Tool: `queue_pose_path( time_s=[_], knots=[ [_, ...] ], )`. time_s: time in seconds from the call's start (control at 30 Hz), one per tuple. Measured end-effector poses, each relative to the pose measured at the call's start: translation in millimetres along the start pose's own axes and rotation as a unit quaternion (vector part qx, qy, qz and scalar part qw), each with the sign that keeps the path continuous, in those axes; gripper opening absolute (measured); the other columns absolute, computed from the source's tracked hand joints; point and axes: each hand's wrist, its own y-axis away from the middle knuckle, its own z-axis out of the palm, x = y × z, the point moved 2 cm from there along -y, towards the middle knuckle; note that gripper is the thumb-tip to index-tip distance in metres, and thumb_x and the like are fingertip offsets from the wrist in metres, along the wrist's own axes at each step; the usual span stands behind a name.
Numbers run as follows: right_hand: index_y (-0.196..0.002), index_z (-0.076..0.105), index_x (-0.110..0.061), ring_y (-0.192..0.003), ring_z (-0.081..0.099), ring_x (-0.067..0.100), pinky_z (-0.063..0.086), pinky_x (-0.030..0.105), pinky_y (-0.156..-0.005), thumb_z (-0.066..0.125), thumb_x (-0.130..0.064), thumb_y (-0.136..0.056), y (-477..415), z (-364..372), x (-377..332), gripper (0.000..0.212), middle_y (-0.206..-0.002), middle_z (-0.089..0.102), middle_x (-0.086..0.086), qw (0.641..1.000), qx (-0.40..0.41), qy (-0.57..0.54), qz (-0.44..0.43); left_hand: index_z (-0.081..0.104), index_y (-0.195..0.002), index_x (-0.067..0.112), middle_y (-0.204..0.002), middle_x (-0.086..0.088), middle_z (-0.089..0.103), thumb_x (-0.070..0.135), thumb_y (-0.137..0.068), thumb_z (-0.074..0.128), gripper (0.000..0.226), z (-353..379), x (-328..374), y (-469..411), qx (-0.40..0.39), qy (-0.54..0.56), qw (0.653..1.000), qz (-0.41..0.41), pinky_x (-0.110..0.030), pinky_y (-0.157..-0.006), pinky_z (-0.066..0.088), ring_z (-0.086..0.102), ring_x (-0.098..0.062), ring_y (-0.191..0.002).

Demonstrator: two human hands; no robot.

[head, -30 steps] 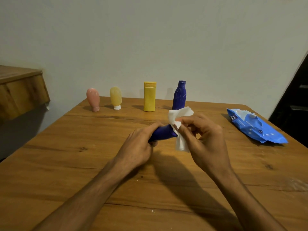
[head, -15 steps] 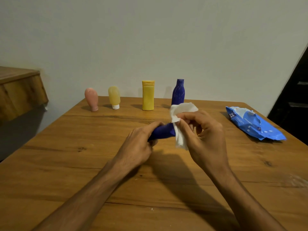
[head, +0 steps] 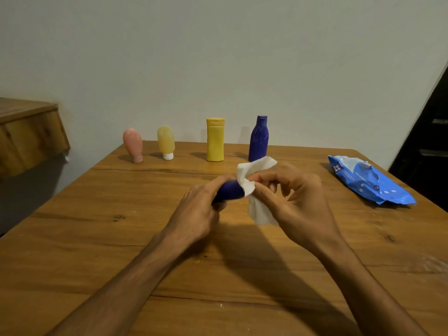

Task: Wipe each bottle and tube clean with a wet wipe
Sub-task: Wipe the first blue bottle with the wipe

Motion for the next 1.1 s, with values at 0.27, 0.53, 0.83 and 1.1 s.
queue_pose_path(
  time_s=[0.27,0.53,0.83,1.1],
  knots=[
    [-0.092,0.071,-0.027,-0.082,0.055,0.004,0.046,0.013,-0.066,0.065,-0.036,-0.079,-1.0,0.7,1.5,0.017,-0.089,0.062,-0.013,1.000,0.005,0.025,0.004,0.044,-0.140,0.029,-0.135,0.003,0.054,0.006,-0.096,0.054,0.050,2.5,5.2,5.2,-0.016,-0.056,0.998,0.022,-0.030,-0.106,0.041,0.050,-0.010,-0.124],
    [-0.096,0.069,-0.028,-0.089,0.049,0.004,0.044,0.031,-0.074,0.066,-0.029,-0.084,9.0,13.6,1.8,0.012,-0.093,0.056,-0.014,0.981,-0.022,0.181,-0.072,0.049,-0.136,0.016,-0.131,-0.004,0.058,0.010,-0.098,0.052,0.038,0.1,-2.5,5.0,0.003,-0.073,0.997,-0.012,-0.025,-0.094,0.048,0.057,-0.014,-0.115],
    [-0.085,0.054,-0.035,-0.086,0.051,-0.001,0.043,0.009,-0.065,0.062,-0.022,-0.088,8.0,16.6,0.8,0.015,-0.084,0.052,-0.019,0.993,0.033,0.114,0.023,0.042,-0.137,0.033,-0.129,0.003,0.057,0.006,-0.096,0.053,0.050,-0.1,5.3,3.7,0.002,-0.140,0.989,0.051,-0.036,-0.105,0.044,0.051,-0.012,-0.120],
    [-0.087,0.064,-0.021,-0.070,0.055,0.004,0.040,0.012,-0.054,0.057,-0.024,-0.092,-0.8,3.5,18.7,0.009,-0.081,0.063,-0.005,0.987,0.053,0.028,0.148,0.043,-0.139,0.035,-0.131,0.005,0.055,0.000,-0.092,0.055,0.060,1.0,4.7,0.3,-0.022,-0.092,0.995,0.025,-0.039,-0.107,0.041,0.050,-0.012,-0.120]
  ],
)
